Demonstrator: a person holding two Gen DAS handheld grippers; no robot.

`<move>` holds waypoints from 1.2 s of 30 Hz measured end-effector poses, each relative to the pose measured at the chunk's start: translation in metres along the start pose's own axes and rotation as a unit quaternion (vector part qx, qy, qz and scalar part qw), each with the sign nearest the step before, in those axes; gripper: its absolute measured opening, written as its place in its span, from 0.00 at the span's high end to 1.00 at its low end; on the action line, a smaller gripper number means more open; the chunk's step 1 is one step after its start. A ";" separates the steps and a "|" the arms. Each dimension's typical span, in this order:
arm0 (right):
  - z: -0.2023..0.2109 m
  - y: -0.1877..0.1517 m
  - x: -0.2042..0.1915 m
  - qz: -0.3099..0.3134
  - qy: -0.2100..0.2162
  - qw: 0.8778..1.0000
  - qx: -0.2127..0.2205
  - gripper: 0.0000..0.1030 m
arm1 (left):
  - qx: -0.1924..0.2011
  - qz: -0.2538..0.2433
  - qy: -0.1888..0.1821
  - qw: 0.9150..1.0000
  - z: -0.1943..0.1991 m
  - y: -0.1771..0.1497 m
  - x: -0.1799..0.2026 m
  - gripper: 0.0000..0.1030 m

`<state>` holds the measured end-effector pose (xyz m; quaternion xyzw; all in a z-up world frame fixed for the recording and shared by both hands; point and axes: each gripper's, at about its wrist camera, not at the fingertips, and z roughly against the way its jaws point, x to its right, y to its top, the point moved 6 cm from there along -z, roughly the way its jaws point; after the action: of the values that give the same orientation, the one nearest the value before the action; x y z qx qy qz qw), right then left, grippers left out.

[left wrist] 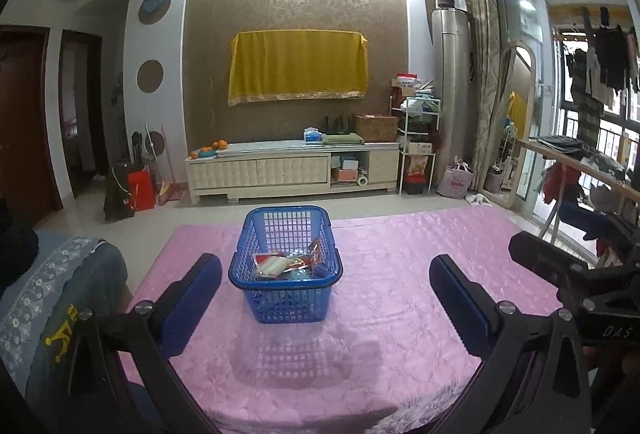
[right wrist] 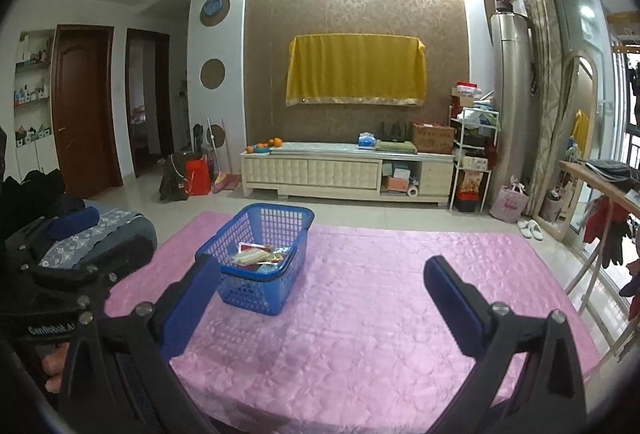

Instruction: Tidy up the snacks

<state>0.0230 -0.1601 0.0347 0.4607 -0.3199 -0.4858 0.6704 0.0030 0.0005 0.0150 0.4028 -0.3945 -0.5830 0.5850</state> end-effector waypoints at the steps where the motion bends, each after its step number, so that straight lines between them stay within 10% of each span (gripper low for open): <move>1: 0.002 -0.001 0.000 -0.001 0.001 1.000 0.000 0.00 | -0.003 0.002 -0.005 1.000 -0.001 -0.001 0.000 0.00; 36: 0.021 -0.017 -0.002 -0.004 -0.006 1.000 -0.008 0.00 | -0.026 0.022 -0.022 0.999 0.008 -0.015 0.003 0.00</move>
<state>-0.0021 -0.1665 0.0271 0.4541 -0.3181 -0.4939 0.6698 -0.0101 -0.0026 0.0041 0.3656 -0.4006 -0.5888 0.5994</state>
